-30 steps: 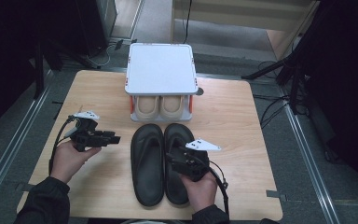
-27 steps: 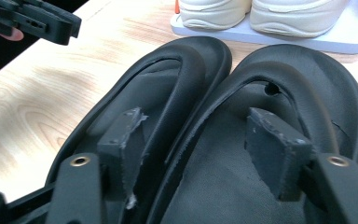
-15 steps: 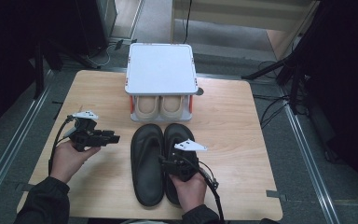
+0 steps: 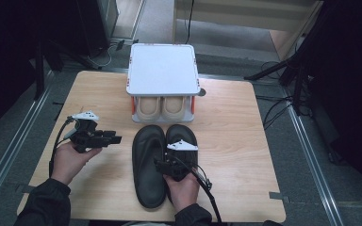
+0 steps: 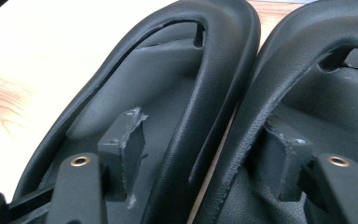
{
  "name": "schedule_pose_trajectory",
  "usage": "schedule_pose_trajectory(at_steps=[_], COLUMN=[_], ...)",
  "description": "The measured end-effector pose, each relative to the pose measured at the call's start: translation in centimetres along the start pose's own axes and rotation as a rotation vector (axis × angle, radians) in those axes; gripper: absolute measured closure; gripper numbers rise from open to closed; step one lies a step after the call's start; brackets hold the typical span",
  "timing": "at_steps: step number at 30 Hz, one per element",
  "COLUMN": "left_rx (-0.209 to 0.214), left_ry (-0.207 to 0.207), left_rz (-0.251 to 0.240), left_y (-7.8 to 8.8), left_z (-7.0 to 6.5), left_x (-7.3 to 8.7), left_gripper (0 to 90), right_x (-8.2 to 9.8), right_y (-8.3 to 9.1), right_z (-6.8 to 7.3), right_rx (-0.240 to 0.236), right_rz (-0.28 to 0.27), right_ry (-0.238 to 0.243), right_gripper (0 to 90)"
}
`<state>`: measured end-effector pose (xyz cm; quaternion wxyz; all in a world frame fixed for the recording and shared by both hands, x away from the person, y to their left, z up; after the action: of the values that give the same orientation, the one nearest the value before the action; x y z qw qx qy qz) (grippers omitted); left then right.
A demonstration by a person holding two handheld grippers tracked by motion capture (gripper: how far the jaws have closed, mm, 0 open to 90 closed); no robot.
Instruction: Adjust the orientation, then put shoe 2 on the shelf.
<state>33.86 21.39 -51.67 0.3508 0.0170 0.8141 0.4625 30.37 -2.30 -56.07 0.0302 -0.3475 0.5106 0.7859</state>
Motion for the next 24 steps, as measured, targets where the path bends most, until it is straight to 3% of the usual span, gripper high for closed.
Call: schedule_pose_trajectory(at_steps=[4,11,14,24], left_rx=[-0.003,-0.004,0.000,-0.001], left_ry=[0.002,0.004,0.005,-0.002], left_rz=[0.006,0.007,0.006,0.005], left_y=[-0.1,0.0,0.0,-0.2], left_z=[0.0,0.1,0.1,-0.1], left_x=[0.0,0.0,0.0,0.0], left_gripper=[56.5,56.6,56.5,56.4], right_x=[-0.1,-0.1,-0.2,-0.3], right_y=[0.1,0.1,0.1,0.3], right_z=[-0.3,-0.4,-0.5,-1.4], right_rx=[0.010,0.010,0.004,-0.024], right_rz=[0.009,0.011,0.018,0.038], right_ry=[0.002,0.001,0.005,-0.032], right_gripper=[47.3,52.3,60.7,71.4])
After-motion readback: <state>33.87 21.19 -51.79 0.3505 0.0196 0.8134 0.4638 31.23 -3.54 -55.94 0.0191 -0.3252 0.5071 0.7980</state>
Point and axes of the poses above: each handheld gripper's, and its own axes: y roughly backward along the jaws, x roughly out of its underside, z roughly to its left, the point moved 6 cm from there along -y, roughly forward along the jaws, and after that the axes turned 11 degrees about z, right-handed, at the moved point
